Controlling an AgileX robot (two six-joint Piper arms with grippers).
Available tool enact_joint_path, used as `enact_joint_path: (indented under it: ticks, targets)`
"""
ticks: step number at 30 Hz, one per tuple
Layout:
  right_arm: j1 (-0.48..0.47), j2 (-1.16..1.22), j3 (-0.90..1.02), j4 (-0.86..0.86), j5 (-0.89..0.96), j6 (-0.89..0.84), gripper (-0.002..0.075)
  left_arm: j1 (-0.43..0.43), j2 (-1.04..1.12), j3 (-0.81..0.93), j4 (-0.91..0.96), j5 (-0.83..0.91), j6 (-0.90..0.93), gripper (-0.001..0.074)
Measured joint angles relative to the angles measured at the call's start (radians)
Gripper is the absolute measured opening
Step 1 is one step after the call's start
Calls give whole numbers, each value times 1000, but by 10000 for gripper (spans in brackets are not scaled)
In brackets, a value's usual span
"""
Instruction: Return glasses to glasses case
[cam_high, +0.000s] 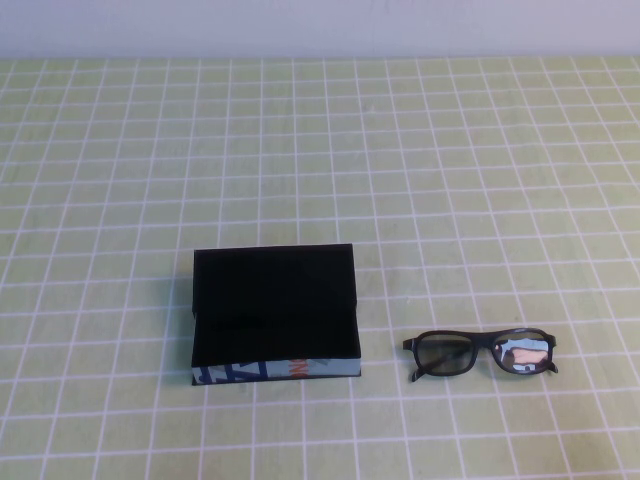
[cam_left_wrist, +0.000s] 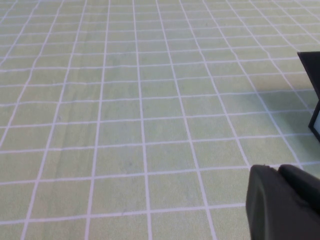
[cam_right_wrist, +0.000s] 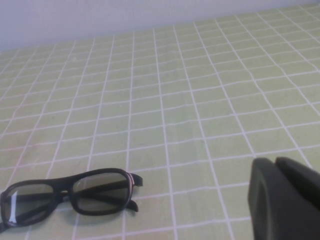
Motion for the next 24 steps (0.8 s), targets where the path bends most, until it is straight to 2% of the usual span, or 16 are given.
enact_joint_path:
  ticks: [24]
  targets:
    - [0,0,0,-31,-1,0,-18,0,0,0,0,0,0,-1]
